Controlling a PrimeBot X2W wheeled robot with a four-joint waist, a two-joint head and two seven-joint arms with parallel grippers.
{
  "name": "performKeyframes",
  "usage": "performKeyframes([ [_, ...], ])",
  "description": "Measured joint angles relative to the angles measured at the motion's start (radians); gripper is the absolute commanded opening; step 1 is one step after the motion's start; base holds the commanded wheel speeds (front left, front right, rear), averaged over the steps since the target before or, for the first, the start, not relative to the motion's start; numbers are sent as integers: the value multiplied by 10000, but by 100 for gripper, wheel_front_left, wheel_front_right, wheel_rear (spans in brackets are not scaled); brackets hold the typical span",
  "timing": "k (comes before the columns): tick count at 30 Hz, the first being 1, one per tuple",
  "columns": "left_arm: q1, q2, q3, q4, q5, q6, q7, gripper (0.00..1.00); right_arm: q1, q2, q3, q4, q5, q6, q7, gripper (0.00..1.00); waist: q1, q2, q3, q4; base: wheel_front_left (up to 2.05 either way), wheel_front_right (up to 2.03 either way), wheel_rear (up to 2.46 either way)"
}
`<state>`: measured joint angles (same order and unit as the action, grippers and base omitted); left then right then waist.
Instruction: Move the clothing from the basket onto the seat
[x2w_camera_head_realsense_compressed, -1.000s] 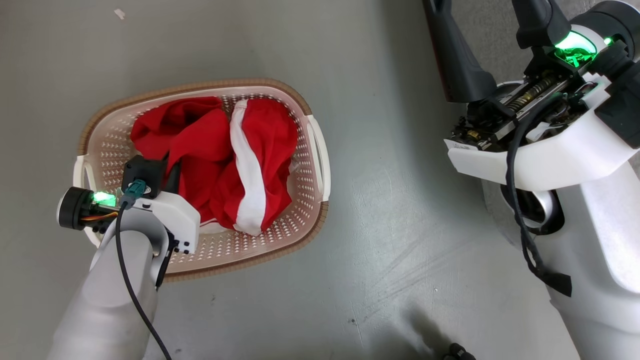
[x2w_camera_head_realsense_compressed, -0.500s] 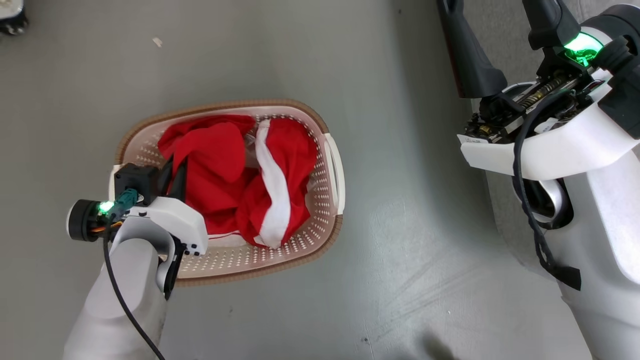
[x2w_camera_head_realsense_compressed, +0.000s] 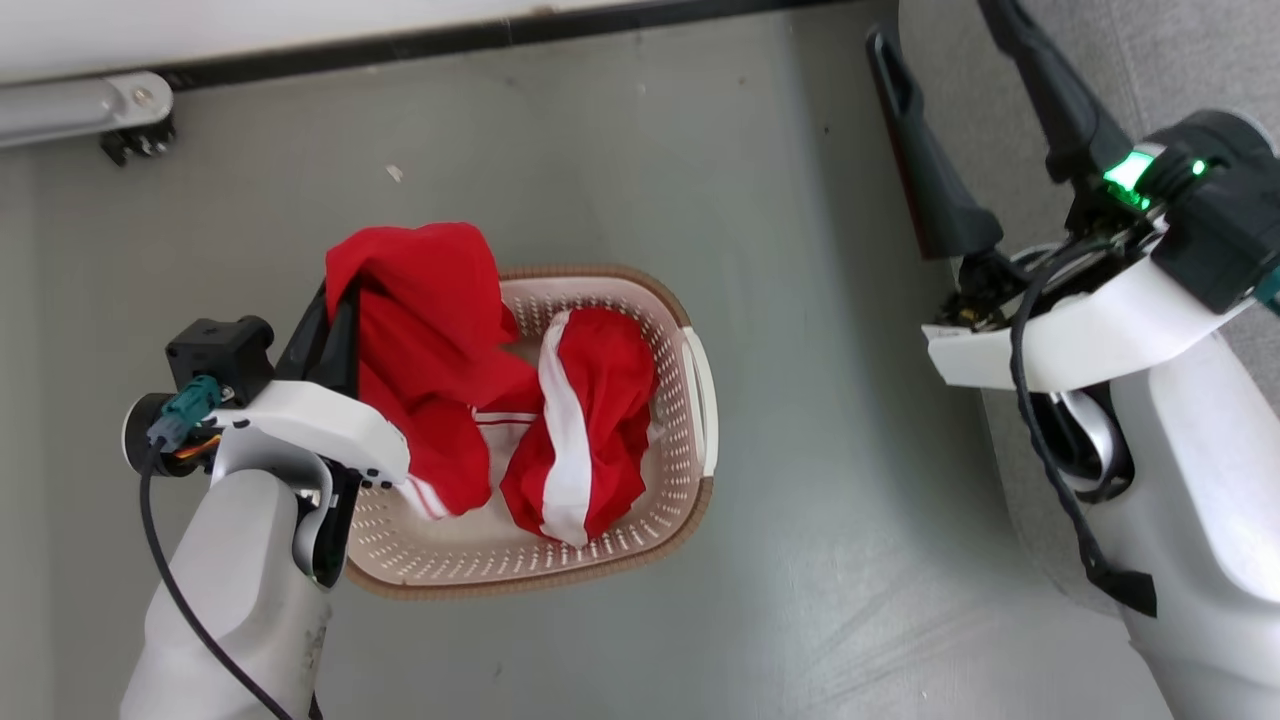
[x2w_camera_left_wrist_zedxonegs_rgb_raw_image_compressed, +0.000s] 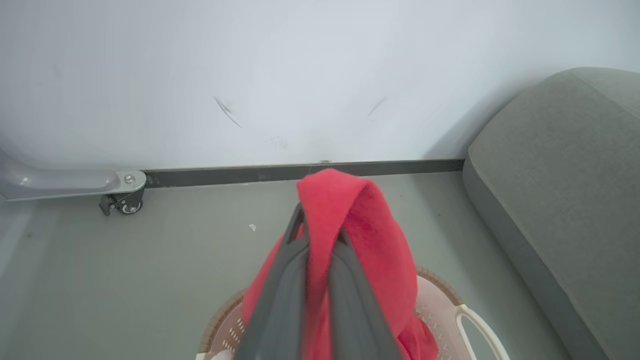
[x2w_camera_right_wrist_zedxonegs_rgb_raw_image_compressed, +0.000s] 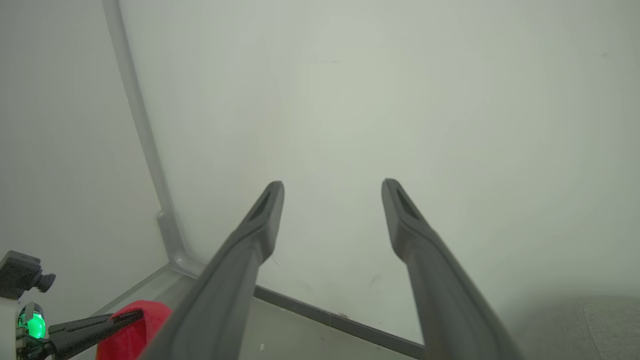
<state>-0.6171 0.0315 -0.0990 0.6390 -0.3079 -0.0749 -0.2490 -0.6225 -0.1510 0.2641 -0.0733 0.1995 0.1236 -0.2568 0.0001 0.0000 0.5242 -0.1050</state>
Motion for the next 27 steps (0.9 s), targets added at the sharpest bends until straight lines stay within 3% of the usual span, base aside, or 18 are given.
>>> performKeyframes([
  [27,1212,-13,-190,-3016,-161,-255,-4,0,1983,6,353,1335,123,-2,0,100,0,0,-2601,420,0,0,0],
])
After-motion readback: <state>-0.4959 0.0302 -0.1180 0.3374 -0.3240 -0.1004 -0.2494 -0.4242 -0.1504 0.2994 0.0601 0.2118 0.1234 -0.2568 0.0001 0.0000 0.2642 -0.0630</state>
